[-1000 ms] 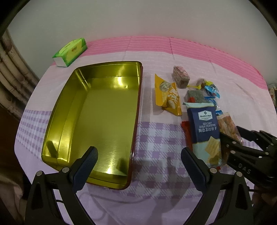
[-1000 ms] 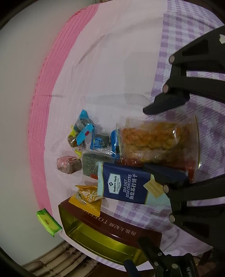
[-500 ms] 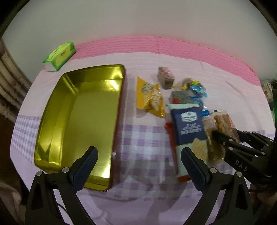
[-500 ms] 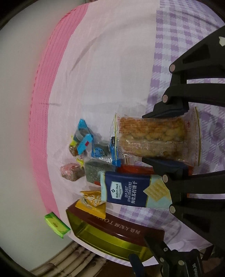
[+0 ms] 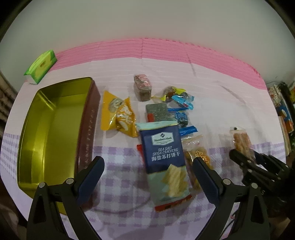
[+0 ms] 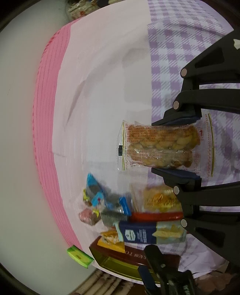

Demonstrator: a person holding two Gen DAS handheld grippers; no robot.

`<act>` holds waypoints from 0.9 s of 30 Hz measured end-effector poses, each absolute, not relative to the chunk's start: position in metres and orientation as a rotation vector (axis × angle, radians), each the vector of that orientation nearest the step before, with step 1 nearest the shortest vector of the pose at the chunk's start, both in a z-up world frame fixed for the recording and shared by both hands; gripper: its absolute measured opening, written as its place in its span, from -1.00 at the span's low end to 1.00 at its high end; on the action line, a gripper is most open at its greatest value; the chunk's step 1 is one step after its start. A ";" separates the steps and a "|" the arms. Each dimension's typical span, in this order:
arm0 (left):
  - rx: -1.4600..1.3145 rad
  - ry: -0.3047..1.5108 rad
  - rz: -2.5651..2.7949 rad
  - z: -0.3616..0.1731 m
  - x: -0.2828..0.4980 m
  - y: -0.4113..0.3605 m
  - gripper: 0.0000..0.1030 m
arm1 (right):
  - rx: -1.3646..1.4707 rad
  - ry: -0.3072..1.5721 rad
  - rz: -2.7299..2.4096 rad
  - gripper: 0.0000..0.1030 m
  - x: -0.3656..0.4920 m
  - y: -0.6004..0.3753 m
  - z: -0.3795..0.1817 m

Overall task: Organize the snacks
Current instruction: 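Grasp the blue soda cracker pack with the left tool while the right tool holds the cookie bag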

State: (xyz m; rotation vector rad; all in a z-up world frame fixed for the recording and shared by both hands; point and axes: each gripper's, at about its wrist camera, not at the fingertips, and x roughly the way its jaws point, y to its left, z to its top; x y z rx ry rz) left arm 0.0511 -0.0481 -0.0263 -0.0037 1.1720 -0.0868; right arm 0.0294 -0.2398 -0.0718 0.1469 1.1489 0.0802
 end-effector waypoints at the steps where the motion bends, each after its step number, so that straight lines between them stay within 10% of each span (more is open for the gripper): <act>1: 0.002 1.177 -0.087 -0.029 0.053 -0.051 0.84 | 0.153 1.151 0.074 -0.27 0.028 -0.244 -0.073; 13: 0.034 1.233 -0.040 -0.058 0.068 -0.062 0.70 | 0.172 1.162 0.036 -0.27 0.029 -0.257 -0.083; 21: 0.028 1.267 -0.077 -0.069 0.071 -0.068 0.08 | 0.168 1.178 0.032 -0.27 0.028 -0.259 -0.092; 27: 0.027 1.258 -0.093 -0.070 0.067 -0.071 0.00 | 0.160 1.175 0.030 -0.27 0.028 -0.258 -0.092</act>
